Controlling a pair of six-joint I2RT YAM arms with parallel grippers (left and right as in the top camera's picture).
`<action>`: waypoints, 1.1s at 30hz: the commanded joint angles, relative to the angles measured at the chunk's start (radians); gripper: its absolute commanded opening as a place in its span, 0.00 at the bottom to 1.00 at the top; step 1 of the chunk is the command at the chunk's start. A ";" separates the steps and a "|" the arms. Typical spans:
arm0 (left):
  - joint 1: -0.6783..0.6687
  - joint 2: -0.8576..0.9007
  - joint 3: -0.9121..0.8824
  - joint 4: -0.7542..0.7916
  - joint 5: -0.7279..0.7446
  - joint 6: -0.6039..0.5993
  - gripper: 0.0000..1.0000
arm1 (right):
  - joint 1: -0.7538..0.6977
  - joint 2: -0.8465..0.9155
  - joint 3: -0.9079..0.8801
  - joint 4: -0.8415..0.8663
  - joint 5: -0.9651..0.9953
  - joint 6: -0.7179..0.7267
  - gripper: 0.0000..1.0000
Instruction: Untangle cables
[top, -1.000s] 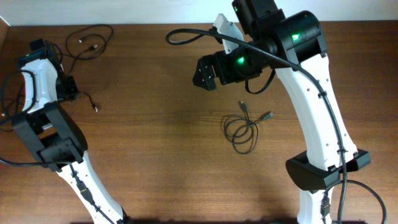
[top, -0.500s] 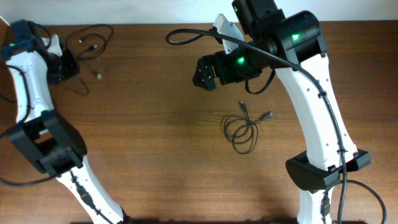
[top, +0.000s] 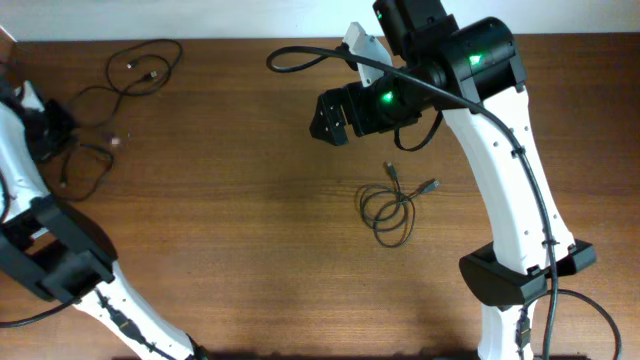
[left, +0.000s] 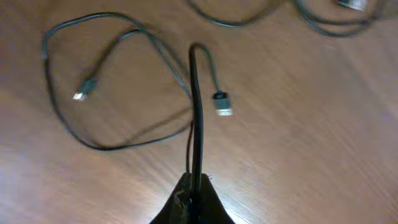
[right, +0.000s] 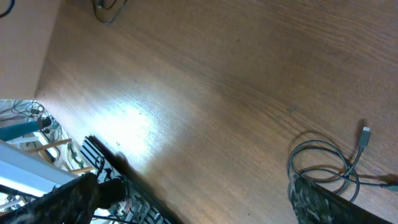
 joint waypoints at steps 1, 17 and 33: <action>0.042 0.001 -0.073 0.039 -0.064 -0.009 0.00 | 0.002 0.003 -0.007 -0.006 0.008 -0.011 0.98; 0.089 -0.059 -0.100 0.130 -0.217 0.018 0.99 | 0.002 0.003 -0.007 -0.006 0.009 -0.012 0.98; -0.082 -0.457 0.032 0.168 0.341 -0.446 0.99 | -0.154 0.002 -0.082 -0.006 0.322 0.068 0.99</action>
